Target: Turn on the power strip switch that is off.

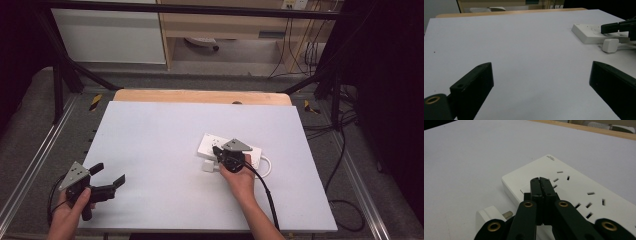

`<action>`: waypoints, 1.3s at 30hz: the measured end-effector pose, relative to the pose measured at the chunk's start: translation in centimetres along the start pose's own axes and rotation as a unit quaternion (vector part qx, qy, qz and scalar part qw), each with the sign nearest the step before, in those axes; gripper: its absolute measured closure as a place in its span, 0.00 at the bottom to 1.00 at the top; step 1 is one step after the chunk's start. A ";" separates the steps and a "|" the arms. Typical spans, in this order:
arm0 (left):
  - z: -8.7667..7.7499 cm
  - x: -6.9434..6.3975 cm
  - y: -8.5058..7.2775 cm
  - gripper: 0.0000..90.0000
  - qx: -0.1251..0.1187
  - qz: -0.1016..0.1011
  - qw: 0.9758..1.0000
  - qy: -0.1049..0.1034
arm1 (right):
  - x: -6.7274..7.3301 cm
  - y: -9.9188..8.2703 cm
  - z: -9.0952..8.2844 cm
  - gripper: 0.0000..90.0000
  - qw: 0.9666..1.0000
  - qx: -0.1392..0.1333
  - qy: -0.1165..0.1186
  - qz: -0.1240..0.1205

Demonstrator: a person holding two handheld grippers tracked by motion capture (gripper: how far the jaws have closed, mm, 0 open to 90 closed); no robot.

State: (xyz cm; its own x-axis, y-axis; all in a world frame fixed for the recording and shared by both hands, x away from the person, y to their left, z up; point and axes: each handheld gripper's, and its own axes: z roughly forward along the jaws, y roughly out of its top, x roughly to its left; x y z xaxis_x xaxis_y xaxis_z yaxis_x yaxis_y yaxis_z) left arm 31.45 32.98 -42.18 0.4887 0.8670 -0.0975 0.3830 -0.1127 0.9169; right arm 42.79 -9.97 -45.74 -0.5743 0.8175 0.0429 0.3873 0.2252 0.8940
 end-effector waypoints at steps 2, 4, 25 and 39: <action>0.0 0.0 0.0 0.06 -0.001 -0.002 1.000 0.000 | 0.0 0.0 0.0 1.00 1.000 0.000 0.000 0.000; 0.0 0.0 0.0 0.06 -0.001 -0.002 1.000 0.000 | 0.0 0.0 0.0 1.00 1.000 0.000 -0.001 0.000; 0.0 0.0 0.0 0.06 0.000 0.000 1.000 -0.001 | 0.0 0.0 0.0 1.00 1.000 0.008 0.000 0.010; 0.0 0.1 0.0 0.06 0.000 -0.001 1.000 0.000 | 0.0 0.3 -0.2 1.00 1.000 0.007 0.005 0.018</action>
State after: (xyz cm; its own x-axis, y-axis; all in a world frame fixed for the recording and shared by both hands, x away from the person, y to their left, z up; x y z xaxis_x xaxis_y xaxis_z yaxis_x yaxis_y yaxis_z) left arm 31.50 33.01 -42.21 0.4885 0.8669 -0.0991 0.3836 -0.1114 0.9167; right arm 42.70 -10.00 -45.39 -0.5667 0.8201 0.0794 0.4173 0.2026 0.8859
